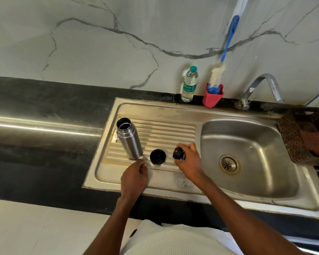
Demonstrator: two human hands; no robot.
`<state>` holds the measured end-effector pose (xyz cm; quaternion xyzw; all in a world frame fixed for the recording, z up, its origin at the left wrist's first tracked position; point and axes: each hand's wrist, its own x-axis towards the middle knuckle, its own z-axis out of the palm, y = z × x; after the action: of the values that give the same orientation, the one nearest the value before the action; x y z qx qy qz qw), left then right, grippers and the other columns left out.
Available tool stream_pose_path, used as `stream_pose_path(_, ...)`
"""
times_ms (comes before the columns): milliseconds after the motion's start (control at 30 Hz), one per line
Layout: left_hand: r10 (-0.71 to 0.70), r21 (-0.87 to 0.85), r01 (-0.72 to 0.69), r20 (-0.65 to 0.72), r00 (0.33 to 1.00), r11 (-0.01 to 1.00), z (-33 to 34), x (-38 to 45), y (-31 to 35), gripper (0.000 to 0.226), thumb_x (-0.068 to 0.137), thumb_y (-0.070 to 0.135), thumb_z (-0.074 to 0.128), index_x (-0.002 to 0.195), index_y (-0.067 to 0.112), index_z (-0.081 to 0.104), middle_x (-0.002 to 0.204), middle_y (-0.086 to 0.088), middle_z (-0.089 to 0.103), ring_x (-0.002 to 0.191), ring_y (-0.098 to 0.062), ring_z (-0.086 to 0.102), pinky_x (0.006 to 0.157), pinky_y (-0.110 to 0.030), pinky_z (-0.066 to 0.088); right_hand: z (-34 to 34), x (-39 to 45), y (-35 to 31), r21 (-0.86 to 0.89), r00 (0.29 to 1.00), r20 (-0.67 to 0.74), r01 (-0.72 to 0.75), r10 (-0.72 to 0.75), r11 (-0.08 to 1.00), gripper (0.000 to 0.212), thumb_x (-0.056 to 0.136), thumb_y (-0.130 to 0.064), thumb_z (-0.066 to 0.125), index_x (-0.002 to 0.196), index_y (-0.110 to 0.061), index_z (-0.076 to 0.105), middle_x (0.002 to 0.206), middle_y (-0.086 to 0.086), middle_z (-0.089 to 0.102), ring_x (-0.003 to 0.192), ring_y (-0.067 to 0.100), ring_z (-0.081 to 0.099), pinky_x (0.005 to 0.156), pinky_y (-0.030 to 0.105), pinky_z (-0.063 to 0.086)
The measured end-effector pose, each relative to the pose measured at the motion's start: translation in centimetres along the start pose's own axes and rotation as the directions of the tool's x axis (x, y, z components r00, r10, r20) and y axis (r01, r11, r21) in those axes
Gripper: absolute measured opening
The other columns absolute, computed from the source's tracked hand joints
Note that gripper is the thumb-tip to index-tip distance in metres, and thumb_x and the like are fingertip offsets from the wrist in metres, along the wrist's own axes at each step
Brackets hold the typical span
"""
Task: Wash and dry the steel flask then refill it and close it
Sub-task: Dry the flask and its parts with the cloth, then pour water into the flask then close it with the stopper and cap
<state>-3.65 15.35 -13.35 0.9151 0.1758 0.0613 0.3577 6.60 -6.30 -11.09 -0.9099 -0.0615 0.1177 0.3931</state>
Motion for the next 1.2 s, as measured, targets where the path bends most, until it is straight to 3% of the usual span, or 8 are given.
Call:
stream_pose_path(167,0.075,0.080,-0.078,0.035,0.997,0.994,-0.2,0.1,0.5,0.012,0.101,0.023,0.057,0.107,0.024,0.067,0.107,0.007,0.071,0.094,-0.016,0.066,0.077,-0.035,0.054,0.3,0.9,-0.1,-0.220,0.997,0.044,0.078,-0.071,0.972,0.059,0.082,-0.014,0.080,0.136,-0.023,0.057,0.126,-0.010,0.047,0.115,0.020,0.052,0.096,0.031,0.049)
stream_pose_path(367,0.151,0.149,-0.153,0.022,0.988,0.977,-0.5,0.4,1.2,0.013,0.098,0.024,0.061,0.108,0.022,0.069,0.111,0.002,0.072,0.098,-0.018,0.067,0.077,-0.036,0.057,1.0,1.0,0.4,-0.278,0.993,0.071,0.111,-0.095,0.954,0.058,0.082,-0.008,0.080,0.134,-0.022,0.059,0.129,-0.006,0.045,0.116,0.024,0.051,0.097,0.041,0.053)
stream_pose_path(500,0.185,0.108,-0.180,-0.047,0.982,0.978,-0.3,0.4,2.2,0.015,0.098,0.025,0.065,0.111,0.022,0.072,0.106,0.002,0.077,0.091,-0.018,0.073,0.073,-0.031,0.055,0.7,0.6,0.2,-0.417,0.976,0.126,0.215,-0.178,0.883,0.058,0.085,-0.016,0.078,0.138,-0.027,0.057,0.137,-0.008,0.045,0.117,0.022,0.047,0.093,0.037,0.053)
stream_pose_path(633,0.188,0.118,-0.176,-0.096,0.978,0.977,0.0,0.9,4.0,0.014,0.096,0.024,0.070,0.109,0.022,0.074,0.078,0.001,0.076,0.065,-0.021,0.072,0.058,-0.026,0.047,0.2,0.5,0.1,-0.443,0.977,0.127,0.211,-0.172,0.871,0.058,0.087,-0.017,0.075,0.140,-0.031,0.057,0.141,-0.010,0.045,0.122,0.021,0.044,0.094,0.036,0.052)
stream_pose_path(900,0.239,-0.050,-0.252,-0.181,0.954,0.966,1.3,2.8,9.3,0.019,0.098,0.032,0.058,0.108,0.025,0.072,0.069,0.007,0.070,0.056,-0.014,0.064,0.053,-0.028,0.051,-1.7,0.9,0.7,-0.308,0.961,0.147,0.268,-0.232,0.913,0.062,0.088,-0.026,0.072,0.143,-0.044,0.050,0.150,-0.022,0.042,0.133,0.014,0.039,0.105,0.039,0.043)
stream_pose_path(1033,0.208,-0.120,-0.236,-0.210,0.955,0.964,2.7,5.5,12.8,0.018,0.097,0.027,0.058,0.107,0.024,0.073,0.075,0.010,0.067,0.064,-0.011,0.059,0.061,-0.027,0.045,-4.5,2.7,1.4,-0.035,0.976,-0.075,0.201,-0.203,0.979,0.047,0.089,-0.020,0.073,0.134,-0.032,0.062,0.138,-0.017,0.056,0.127,0.010,0.052,0.109,0.030,0.042)
stream_pose_path(1133,0.201,-0.139,-0.237,-0.232,0.952,0.961,4.4,9.0,15.4,0.016,0.098,0.018,0.061,0.107,0.022,0.074,0.088,0.009,0.071,0.079,-0.012,0.064,0.071,-0.029,0.050,-7.7,4.9,1.3,0.099,0.972,-0.222,0.101,-0.077,0.990,0.037,0.091,-0.014,0.072,0.126,-0.024,0.067,0.124,-0.010,0.062,0.110,0.010,0.060,0.096,0.031,0.049)
stream_pose_path(1200,0.158,-0.161,-0.182,-0.153,0.976,0.970,5.7,11.9,16.4,0.021,0.097,0.016,0.062,0.115,0.023,0.072,0.108,0.008,0.072,0.098,-0.014,0.066,0.085,-0.032,0.053,-9.5,6.6,0.9,0.185,0.965,-0.261,0.065,-0.014,0.981,0.031,0.092,-0.011,0.071,0.121,-0.021,0.069,0.119,-0.008,0.064,0.101,0.012,0.063,0.091,0.033,0.053)
